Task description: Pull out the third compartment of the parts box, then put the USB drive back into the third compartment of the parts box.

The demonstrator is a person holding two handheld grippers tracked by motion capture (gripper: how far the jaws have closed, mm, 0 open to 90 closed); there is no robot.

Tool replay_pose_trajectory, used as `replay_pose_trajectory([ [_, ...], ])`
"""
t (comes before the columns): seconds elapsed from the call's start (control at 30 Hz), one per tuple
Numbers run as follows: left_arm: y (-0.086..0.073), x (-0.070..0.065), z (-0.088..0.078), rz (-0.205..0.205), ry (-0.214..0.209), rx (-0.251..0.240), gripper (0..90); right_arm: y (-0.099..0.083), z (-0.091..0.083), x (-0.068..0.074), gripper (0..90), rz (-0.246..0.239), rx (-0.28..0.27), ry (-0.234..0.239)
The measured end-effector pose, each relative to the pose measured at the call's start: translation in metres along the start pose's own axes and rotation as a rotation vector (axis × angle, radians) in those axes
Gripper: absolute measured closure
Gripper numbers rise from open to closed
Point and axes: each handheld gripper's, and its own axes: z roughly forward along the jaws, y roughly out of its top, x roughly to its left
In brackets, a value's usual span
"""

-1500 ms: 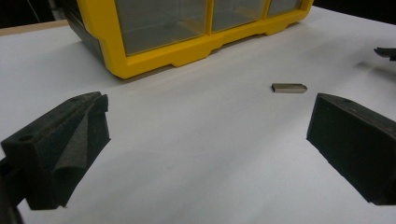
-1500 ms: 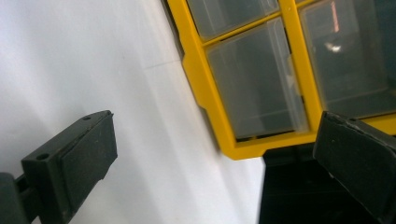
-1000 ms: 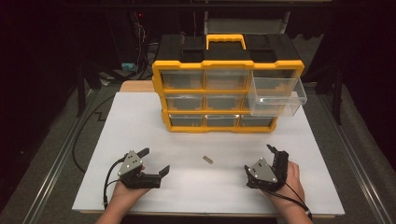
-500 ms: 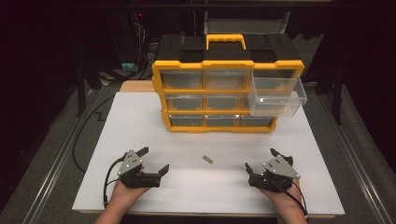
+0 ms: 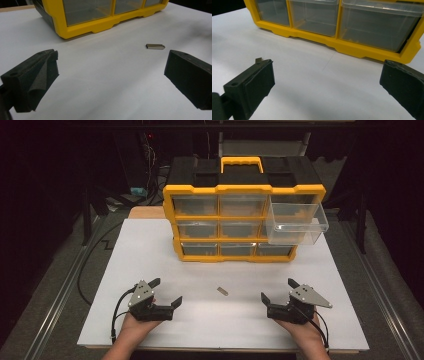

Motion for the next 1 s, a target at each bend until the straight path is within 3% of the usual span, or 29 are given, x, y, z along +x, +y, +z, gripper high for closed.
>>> replay_pose_trajectory([
  [0.2, -0.0005, 0.0000, 0.0031, -0.001, -0.001, 0.009, 0.3, 0.0017, -0.0015, 0.0015, 0.1, -0.033, -0.012, -0.018],
  [0.5, 0.0004, 0.0014, -0.0018, -0.011, 0.009, -0.013, 0.3, 0.0023, 0.0020, 0.0023, 0.1, -0.026, 0.016, 0.000],
  [0.73, 0.0010, 0.0024, -0.0031, -0.005, 0.011, -0.024, 0.3, 0.0014, 0.0021, -0.0001, 0.1, -0.007, 0.073, -0.019],
  [0.87, 0.0015, 0.0023, -0.0047, -0.002, 0.009, -0.031, 0.3, 0.0007, 0.0036, 0.0024, 0.1, -0.036, 0.116, -0.007],
  [1.0, 0.0022, 0.0015, -0.0048, -0.002, 0.008, -0.035, 0.3, 0.0002, 0.0060, 0.0043, 0.1, -0.024, 0.153, 0.014],
])
